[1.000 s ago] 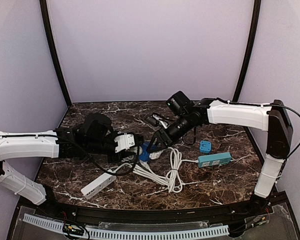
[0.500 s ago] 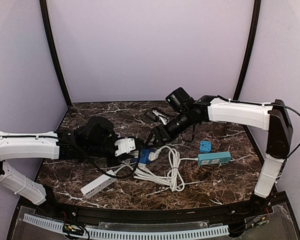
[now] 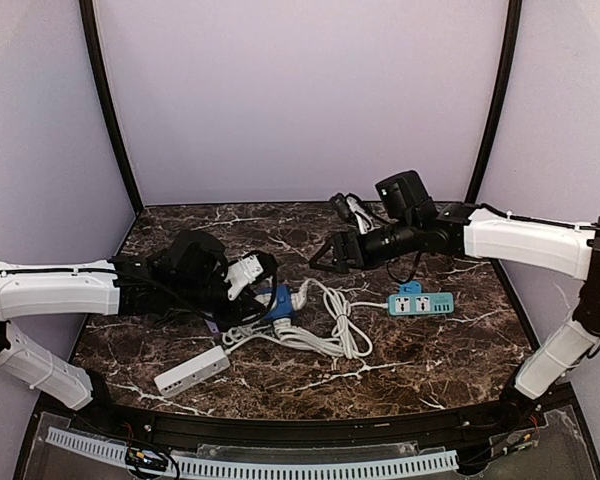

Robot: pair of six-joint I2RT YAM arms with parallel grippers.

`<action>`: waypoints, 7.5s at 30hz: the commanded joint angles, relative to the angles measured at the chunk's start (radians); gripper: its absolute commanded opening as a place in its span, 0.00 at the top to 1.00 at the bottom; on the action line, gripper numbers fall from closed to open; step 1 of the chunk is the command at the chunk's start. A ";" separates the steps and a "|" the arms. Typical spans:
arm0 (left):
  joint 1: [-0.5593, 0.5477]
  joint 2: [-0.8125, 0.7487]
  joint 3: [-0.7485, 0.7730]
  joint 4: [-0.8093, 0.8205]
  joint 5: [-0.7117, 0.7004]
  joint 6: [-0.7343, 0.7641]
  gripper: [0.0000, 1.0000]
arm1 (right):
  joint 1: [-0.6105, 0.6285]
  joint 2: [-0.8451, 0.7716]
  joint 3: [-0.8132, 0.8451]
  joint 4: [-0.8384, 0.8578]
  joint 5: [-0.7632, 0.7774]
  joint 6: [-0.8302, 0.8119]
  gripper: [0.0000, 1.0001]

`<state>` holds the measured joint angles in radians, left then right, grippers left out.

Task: Pull the plug off the socket

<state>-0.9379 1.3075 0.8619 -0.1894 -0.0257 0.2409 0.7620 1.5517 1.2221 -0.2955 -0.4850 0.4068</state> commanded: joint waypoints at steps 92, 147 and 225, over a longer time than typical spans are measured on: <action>0.291 0.220 0.279 -0.116 0.550 -0.352 0.02 | 0.280 0.131 -0.047 0.213 0.671 -0.185 0.95; 0.295 0.228 0.267 -0.072 0.623 -0.292 0.99 | 0.265 0.268 -0.015 0.087 0.524 -0.249 0.37; 0.401 0.308 0.334 -0.183 0.765 -0.247 0.99 | 0.285 0.213 -0.001 0.044 0.492 -0.333 1.00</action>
<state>-0.5419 1.6238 1.1496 -0.3401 0.6792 0.0059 1.0344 1.7916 1.2430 -0.2451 -0.0223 0.1326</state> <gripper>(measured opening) 0.137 0.229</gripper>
